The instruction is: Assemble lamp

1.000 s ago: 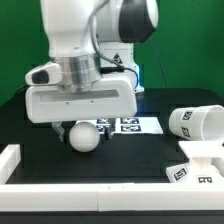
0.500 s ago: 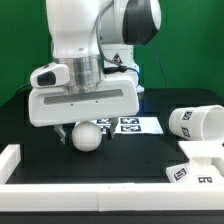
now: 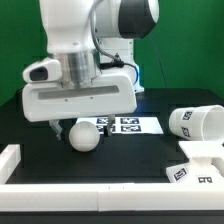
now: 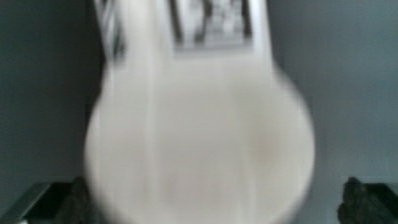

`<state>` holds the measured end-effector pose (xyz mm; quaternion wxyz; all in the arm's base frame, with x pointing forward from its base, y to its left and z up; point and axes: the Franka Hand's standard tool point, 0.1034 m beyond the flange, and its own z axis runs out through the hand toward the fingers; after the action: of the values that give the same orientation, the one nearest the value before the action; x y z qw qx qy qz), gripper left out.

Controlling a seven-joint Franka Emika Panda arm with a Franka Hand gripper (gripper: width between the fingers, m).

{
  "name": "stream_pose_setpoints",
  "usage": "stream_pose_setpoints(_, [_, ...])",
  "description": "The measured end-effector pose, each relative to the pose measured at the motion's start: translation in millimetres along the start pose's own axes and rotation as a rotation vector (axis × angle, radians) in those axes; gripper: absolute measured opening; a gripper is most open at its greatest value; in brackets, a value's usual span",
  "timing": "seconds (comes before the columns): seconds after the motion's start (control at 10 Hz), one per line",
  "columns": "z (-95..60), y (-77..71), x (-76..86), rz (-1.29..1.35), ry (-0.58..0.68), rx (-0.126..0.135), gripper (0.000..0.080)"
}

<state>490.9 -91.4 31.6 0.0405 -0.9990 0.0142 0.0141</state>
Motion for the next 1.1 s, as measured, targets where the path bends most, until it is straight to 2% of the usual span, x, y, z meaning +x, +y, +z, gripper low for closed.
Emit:
stream_pose_setpoints(0.3, [4.7, -0.2, -6.1, 0.005, -0.015, 0.002, 0.0698])
stream_pose_setpoints(0.4, [7.2, 0.4, -12.6, 0.034, -0.056, 0.01, 0.0698])
stream_pose_setpoints(0.5, [2.0, -1.3, -11.4, 0.04, -0.113, 0.007, 0.0698])
stream_pose_setpoints(0.6, [-3.2, -6.1, -8.3, 0.072, -0.146, 0.016, 0.0698])
stream_pose_setpoints(0.7, [-11.4, -13.4, -7.4, 0.097, -0.234, 0.039, 0.0698])
stream_pose_setpoints(0.8, [-28.5, -11.0, 10.5, 0.095, -0.334, 0.047, 0.0698])
stream_pose_setpoints(0.9, [-29.8, -3.0, 35.8, 0.085, -0.331, 0.048, 0.0698])
stream_pose_setpoints(1.1, [-27.6, -7.1, 26.6, 0.095, -0.487, 0.083, 0.0698])
